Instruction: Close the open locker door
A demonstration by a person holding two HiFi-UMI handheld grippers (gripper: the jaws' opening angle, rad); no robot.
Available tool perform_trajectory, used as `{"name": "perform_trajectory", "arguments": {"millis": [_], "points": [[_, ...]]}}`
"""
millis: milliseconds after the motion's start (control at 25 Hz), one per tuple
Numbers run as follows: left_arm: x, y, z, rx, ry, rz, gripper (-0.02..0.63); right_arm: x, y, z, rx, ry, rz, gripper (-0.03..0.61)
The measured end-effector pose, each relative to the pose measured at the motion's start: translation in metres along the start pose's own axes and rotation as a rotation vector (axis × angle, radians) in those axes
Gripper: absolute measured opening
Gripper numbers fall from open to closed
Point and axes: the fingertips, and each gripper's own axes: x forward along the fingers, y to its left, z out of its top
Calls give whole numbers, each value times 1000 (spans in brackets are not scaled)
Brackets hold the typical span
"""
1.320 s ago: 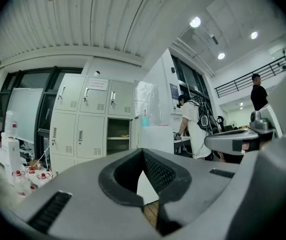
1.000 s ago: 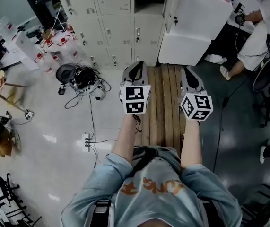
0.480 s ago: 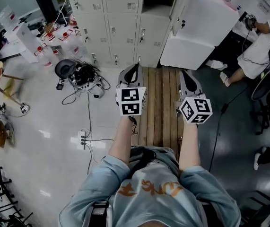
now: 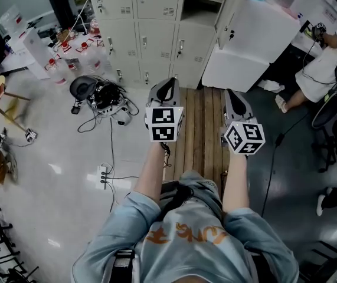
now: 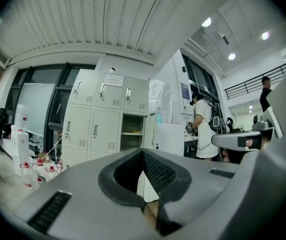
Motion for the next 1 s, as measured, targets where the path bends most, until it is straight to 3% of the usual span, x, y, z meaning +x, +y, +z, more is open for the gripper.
{"name": "perform_trajectory", "arguments": {"millis": [440,640,840,1000], "points": [[38,-11,6,14,-26,-30,21,6,-43,2,-17,3,-53,28],[77,-9,13,52,-51,-15,21,40,-80,1,11,-27,-57,29],[112,3,0,103,10,-2,21,89,-94,-11,99,-36,-19,29],[140,13,-28,120,96,32,21,129,-111,-33,116,15,6,29]]}}
